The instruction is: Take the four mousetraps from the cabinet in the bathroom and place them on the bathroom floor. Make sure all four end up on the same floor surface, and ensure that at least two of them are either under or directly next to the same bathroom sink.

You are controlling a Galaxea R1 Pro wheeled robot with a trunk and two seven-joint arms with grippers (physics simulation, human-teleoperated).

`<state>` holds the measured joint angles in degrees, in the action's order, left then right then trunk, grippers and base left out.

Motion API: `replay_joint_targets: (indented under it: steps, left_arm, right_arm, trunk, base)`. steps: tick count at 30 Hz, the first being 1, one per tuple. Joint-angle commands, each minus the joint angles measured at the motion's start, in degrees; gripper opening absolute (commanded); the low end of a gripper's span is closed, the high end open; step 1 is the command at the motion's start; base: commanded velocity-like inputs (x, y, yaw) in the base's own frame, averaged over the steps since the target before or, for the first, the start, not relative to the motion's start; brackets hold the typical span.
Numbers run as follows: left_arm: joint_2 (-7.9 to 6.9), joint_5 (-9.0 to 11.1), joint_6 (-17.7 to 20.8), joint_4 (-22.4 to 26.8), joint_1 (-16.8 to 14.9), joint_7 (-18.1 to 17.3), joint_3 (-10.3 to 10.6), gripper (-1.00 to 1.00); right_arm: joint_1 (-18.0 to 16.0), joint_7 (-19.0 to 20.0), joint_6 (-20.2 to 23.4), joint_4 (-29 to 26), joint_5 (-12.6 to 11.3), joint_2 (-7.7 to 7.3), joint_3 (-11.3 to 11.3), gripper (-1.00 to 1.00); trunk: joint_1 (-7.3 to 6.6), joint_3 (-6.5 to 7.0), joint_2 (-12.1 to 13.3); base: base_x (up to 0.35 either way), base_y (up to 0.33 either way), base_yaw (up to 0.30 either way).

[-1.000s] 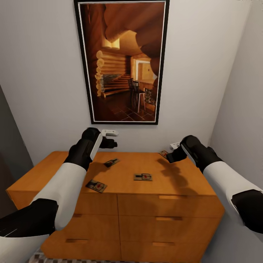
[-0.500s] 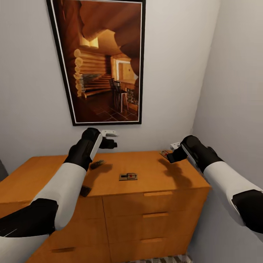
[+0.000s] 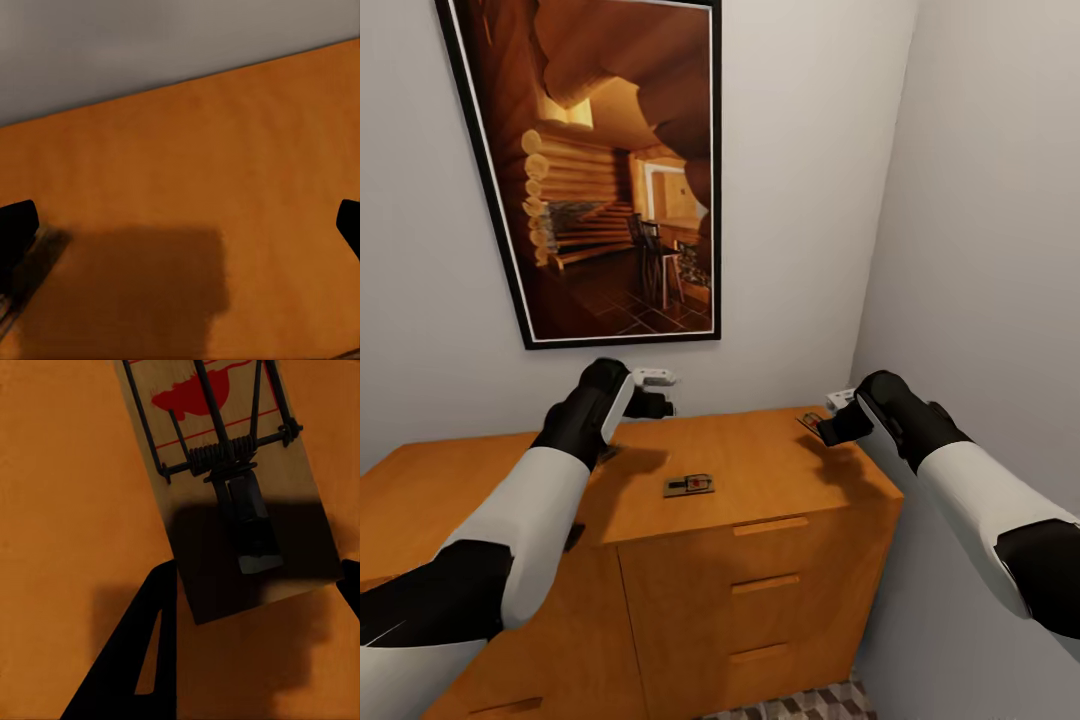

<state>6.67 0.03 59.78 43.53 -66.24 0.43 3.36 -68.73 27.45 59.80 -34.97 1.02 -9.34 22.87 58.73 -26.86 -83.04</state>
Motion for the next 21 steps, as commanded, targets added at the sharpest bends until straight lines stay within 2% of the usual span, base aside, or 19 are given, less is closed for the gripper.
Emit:
replay_joint_targets:
  steps: [1, 16, 21]
  left_arm:
    - [-0.29, 0.05, 0.22, -0.20, -0.03, 0.03, 0.08, 1.00]
    - [-0.92, 0.18, 0.22, -1.99, -0.03, -0.26, 0.07, 1.00]
    - [-0.95, 0.18, 0.22, -2.26, -0.03, -2.62, 0.15, 1.00]
  right_arm:
    - [-0.08, 0.15, 0.20, -0.05, 0.04, -0.06, 0.32, -1.00]
    - [-0.04, 0.15, 0.20, -0.02, 0.00, -0.06, 0.28, -1.00]
    - [-0.07, 0.15, 0.20, -0.01, -0.04, -0.06, 0.26, -1.00]
  trunk:
    - [0.00, -0.07, -0.04]
    - [0.00, -0.07, -0.04]
    - [0.00, -0.07, -0.04]
  base:
    - [0.000, 0.260, -0.019]
    - [0.000, 0.313, -0.004]
    - [0.001, 0.326, 0.000]
